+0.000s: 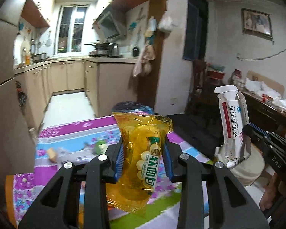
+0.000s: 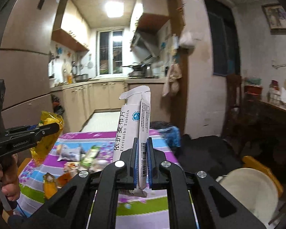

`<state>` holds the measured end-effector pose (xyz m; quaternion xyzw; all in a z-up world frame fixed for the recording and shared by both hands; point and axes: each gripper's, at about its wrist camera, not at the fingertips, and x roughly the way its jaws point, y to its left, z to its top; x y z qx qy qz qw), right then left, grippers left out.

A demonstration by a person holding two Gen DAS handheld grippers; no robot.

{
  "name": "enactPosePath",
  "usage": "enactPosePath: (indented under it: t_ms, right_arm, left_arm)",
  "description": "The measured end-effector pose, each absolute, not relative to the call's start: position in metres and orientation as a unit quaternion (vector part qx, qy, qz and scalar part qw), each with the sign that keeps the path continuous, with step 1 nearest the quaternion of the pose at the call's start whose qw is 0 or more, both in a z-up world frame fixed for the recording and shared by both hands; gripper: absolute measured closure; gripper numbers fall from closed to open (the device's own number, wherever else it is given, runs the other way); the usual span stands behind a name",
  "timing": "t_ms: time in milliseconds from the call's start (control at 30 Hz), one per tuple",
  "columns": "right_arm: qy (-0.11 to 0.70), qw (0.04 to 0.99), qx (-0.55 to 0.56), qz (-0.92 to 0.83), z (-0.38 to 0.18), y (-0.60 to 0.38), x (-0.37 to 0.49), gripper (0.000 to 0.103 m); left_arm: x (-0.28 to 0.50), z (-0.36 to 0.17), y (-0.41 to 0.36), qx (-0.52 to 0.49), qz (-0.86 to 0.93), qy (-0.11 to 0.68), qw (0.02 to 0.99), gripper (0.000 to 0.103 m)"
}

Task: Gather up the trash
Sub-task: 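Carry the yellow bag and white box over the white basin with both grippers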

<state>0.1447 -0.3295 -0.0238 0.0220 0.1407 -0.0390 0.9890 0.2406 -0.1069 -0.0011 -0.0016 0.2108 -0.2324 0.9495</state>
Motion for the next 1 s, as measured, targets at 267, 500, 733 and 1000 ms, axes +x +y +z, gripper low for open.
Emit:
enactPosePath:
  t_ms: [267,500,733,1000]
  right_arm:
    - [0.123,0.986,0.027,-0.107,-0.006,-0.409,0.091,0.095]
    - [0.138,0.974,0.037,-0.175,0.000,-0.497,0.049,0.095]
    - [0.194,0.955,0.057,-0.216,-0.016,-0.580,0.035,0.095]
    - [0.285,0.924,0.097,-0.235,-0.062,-0.651,0.063,0.095]
  left_arm:
    - [0.232,0.013,-0.198,0.001,-0.302,0.206,0.931,0.070]
    - [0.227,0.010,-0.290,0.011,-0.362,0.224,0.905,0.070]
    - [0.238,-0.015,-0.382,0.031,-0.403,0.276,0.872,0.070]
    - [0.250,-0.052,-0.459,0.043,-0.418,0.348,0.838,0.070]
